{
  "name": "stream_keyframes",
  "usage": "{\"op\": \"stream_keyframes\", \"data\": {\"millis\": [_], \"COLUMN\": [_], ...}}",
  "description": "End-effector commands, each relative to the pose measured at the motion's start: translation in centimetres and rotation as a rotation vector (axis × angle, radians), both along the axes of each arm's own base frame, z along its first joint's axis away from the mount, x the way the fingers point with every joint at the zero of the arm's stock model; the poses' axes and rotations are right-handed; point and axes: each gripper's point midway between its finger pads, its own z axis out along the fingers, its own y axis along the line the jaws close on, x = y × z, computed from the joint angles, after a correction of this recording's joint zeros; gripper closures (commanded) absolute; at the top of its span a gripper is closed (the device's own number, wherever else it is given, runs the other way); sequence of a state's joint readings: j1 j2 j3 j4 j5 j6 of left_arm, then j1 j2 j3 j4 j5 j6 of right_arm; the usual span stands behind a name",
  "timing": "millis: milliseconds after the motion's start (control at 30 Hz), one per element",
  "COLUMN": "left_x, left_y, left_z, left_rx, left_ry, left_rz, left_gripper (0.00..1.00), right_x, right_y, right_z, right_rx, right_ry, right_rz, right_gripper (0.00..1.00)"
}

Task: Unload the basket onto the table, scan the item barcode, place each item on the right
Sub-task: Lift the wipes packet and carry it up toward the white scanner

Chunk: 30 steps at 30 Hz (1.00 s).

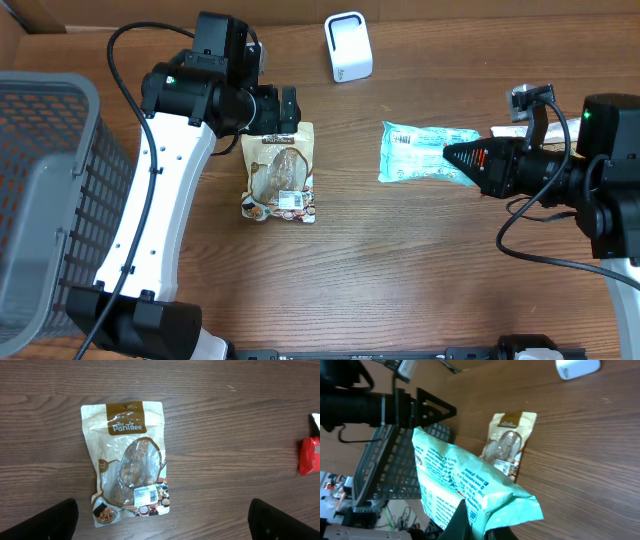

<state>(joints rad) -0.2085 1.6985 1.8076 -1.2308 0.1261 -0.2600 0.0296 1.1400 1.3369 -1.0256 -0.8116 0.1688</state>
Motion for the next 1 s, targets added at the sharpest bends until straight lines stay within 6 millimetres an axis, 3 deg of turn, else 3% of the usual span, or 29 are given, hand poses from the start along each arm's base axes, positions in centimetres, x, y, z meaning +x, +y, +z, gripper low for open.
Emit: {"op": "stream_keyframes", "data": {"millis": [0, 233, 567, 800, 967], "left_x": [0.3, 0.3, 0.3, 0.3, 0.3], "left_y": [0.2, 0.2, 0.2, 0.2, 0.2], "left_z": [-0.1, -0.1, -0.1, -0.1, -0.1], "left_rx": [0.002, 0.002, 0.002, 0.002, 0.002], "left_ry": [0.003, 0.003, 0.003, 0.003, 0.003], "left_rz": [0.014, 0.014, 0.014, 0.014, 0.014], "left_gripper": [0.00, 0.00, 0.01, 0.00, 0.01], "right_x": [-0.6, -0.7, 0.0, 3.3, 9.4], "right_y": [1.1, 3.1, 3.3, 3.4, 1.4], "right_z": [2.6, 3.1, 3.2, 3.0, -0.5], "right_rx": [0.047, 0.054, 0.046, -0.109, -0.444], "right_ry": [-0.022, 0.001, 0.019, 0.016, -0.014], "right_rz": [0.027, 0.090, 0.083, -0.016, -0.257], "right_gripper": [0.96, 0.96, 0.96, 0.96, 0.96]}}
